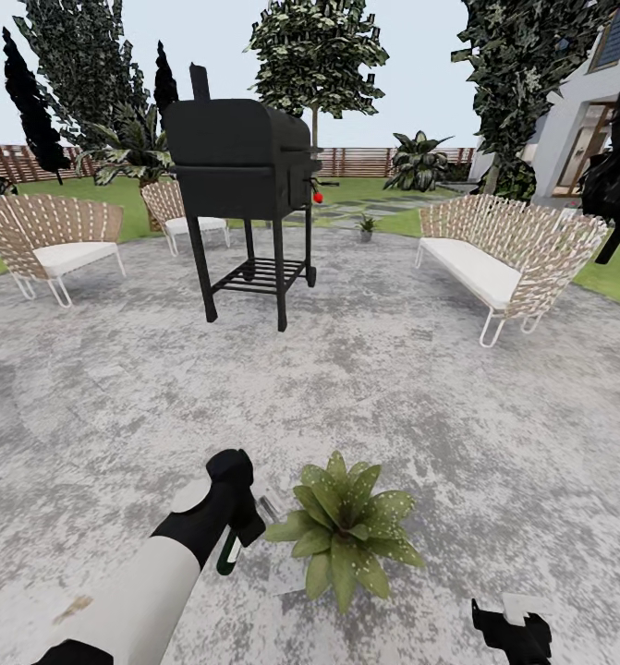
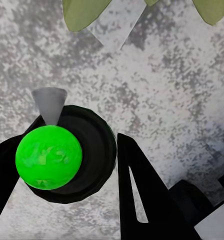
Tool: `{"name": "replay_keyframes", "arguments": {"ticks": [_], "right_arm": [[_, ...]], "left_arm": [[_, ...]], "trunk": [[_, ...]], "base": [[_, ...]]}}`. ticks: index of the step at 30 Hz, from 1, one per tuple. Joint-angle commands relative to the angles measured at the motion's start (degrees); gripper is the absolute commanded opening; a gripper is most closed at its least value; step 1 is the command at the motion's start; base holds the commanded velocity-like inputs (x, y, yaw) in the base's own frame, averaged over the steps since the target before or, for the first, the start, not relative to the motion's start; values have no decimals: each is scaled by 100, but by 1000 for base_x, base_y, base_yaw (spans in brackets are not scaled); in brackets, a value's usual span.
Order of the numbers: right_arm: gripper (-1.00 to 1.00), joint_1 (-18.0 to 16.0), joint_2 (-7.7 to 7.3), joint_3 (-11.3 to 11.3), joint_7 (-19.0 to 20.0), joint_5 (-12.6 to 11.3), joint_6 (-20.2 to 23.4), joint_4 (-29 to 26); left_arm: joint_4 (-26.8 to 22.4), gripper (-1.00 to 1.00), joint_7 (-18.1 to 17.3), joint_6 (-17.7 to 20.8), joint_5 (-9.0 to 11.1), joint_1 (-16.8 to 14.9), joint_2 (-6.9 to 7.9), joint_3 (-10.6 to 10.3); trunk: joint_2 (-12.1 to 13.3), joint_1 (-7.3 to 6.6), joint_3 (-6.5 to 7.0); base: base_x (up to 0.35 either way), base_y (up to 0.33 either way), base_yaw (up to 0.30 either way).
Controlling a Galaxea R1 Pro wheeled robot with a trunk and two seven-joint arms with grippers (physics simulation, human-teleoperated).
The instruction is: Pick up the pesticide atomizer in the garden and spray insectifuge to fully cover both potted plants in the garden.
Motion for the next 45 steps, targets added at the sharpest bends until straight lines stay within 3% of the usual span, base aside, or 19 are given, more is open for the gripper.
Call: {"name": "replay_keyframes", "arguments": {"ticks": [1,7,19,29,33,35,37,41,43,45], "right_arm": [[100,-5,-1,-30,-32,61,-20,11],[100,-6,-1,-38,-40,60,-20,11],[100,-5,-1,-36,-39,60,-20,11],[100,-3,-1,-29,-34,60,-20,11],[100,-7,-1,-29,-32,60,-20,11],[100,-7,-1,-29,-32,60,-20,11],[100,-6,-1,-29,-35,60,-20,11],[100,-5,-1,-29,-32,60,-20,11],[100,-4,-1,-29,-32,60,-20,11],[100,-3,-1,-29,-33,60,-20,11]], "left_arm": [[-6,-100,-61,35,-52,-3,-1,-5],[4,-100,-72,41,-55,-1,2,-1],[126,-100,-45,34,-76,71,56,10],[319,-100,-46,34,-39,265,67,25],[311,-100,-37,-2,3,517,257,92],[308,-100,-25,-15,111,552,302,103],[283,-100,108,-18,344,559,297,140],[297,-100,917,-33,928,560,254,222],[323,-100,1375,-200,1329,561,273,209],[559,-100,1722,-425,1448,594,309,258]], "trunk": [[-2,-1,-8],[-163,87,-127],[-163,87,-237],[-163,87,-253],[-163,87,-253],[-163,87,-253],[-163,87,-253],[-163,87,-253],[-163,87,-253],[-163,87,-253]], "base": [[0,0,0],[0,0,0],[1,0,0],[145,37,0],[2,1,0],[0,0,0],[0,0,0],[0,0,0],[0,0,0],[0,0,0]]}}
